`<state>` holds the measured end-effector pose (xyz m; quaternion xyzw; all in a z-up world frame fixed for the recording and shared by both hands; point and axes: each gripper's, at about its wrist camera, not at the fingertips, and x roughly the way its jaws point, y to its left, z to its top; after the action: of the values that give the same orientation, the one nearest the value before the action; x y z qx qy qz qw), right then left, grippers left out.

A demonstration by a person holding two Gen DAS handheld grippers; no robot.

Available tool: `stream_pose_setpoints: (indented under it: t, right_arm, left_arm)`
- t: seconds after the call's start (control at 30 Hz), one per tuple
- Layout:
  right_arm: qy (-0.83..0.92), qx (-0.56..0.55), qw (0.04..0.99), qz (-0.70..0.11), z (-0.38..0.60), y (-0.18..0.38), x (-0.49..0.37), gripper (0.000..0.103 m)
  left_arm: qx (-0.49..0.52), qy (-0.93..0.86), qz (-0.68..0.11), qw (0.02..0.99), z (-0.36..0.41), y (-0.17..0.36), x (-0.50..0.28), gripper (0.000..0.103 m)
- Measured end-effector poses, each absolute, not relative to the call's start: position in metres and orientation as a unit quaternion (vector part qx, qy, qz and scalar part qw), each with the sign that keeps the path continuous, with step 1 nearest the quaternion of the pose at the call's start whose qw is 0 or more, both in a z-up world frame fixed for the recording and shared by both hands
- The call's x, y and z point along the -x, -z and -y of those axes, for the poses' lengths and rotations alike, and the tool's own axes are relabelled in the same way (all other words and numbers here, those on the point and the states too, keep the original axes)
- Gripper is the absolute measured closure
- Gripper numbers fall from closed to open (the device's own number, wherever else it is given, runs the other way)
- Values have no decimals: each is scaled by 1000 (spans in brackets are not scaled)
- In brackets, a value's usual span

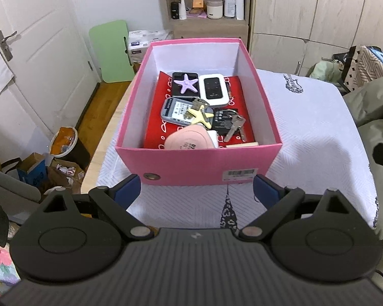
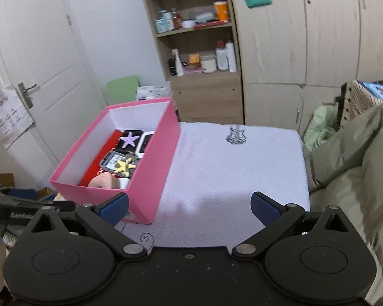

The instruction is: Organize rigid objects

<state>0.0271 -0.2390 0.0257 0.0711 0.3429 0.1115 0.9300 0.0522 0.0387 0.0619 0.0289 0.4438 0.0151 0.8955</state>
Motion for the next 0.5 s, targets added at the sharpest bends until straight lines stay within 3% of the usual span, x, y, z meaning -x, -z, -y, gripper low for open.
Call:
stream_pose_setpoints:
  t: [0.5]
  right_arm:
    - [-89,-52,933,-343,243,-18,-28,0]
  left_arm:
    - [-26,-17,-447,894,-28,-54,-49,7]
